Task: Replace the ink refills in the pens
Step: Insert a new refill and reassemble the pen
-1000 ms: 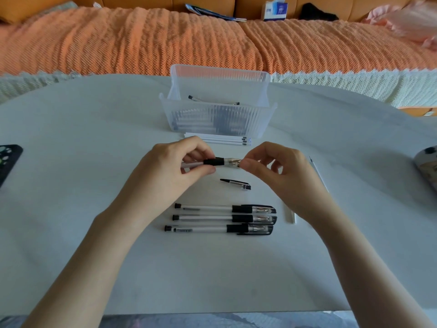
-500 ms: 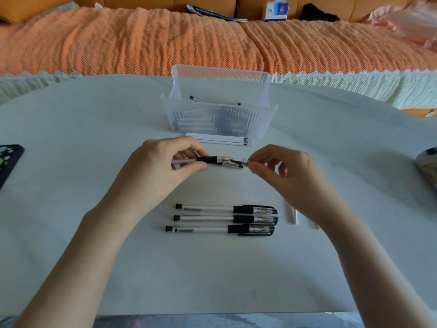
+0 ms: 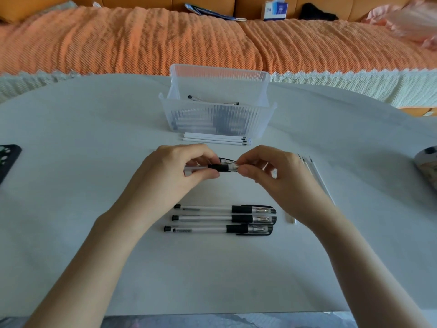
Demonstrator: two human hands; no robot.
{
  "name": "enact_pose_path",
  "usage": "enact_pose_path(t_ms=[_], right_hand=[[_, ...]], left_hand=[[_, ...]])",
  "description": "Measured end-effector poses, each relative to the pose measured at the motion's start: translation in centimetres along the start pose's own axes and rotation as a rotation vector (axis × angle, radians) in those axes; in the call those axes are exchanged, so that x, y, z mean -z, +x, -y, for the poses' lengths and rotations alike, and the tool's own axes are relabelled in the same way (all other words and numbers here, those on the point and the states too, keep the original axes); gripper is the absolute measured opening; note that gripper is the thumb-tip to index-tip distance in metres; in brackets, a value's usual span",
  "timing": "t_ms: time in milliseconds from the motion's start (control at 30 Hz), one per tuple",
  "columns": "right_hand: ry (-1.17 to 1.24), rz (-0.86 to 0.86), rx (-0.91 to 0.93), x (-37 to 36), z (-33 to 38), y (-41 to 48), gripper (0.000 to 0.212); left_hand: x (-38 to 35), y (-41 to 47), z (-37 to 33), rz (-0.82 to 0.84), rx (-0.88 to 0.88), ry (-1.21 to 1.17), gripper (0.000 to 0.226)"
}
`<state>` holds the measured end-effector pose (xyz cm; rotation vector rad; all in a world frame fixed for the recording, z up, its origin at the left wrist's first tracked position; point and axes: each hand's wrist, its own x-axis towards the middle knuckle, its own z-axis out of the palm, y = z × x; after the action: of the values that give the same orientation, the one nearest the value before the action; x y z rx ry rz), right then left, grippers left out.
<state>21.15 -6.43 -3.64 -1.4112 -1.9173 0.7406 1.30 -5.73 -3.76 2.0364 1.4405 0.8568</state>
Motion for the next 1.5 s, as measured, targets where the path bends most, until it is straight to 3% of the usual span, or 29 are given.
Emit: enact_pose_path(t_ms=[533, 767, 867, 1100, 1500], right_hand=[[0.124, -0.145, 0.018, -1.1, -0.3, 0.5, 0.009], [-0.412, -0.153, 0.138, -3.1, -2.7, 0.9, 0.036], [-0.525, -0.173, 0.178, -4.0, -2.8, 1.2, 0.032], [-0.417, -0.146, 0.15, -3.0, -2.8, 0.9, 0.009], [-0.384, -0.188, 0.181, -1.2, -2.6, 0.1, 0.01]], left_hand=[[-0.3, 0.3, -0.4, -0.056, 0.015, -0.112, 0.01], [1.2, 1.1, 0.8, -0.223, 0.08, 0.015, 0.01], [1.1, 0.9, 0.7, -0.211, 0.084, 0.027, 0.01], [0.7, 0.9, 0.7, -0.185, 0.062, 0.039, 0.011], [1.5, 6.4, -1.4, -0.184, -0.06, 0.047, 0.013]])
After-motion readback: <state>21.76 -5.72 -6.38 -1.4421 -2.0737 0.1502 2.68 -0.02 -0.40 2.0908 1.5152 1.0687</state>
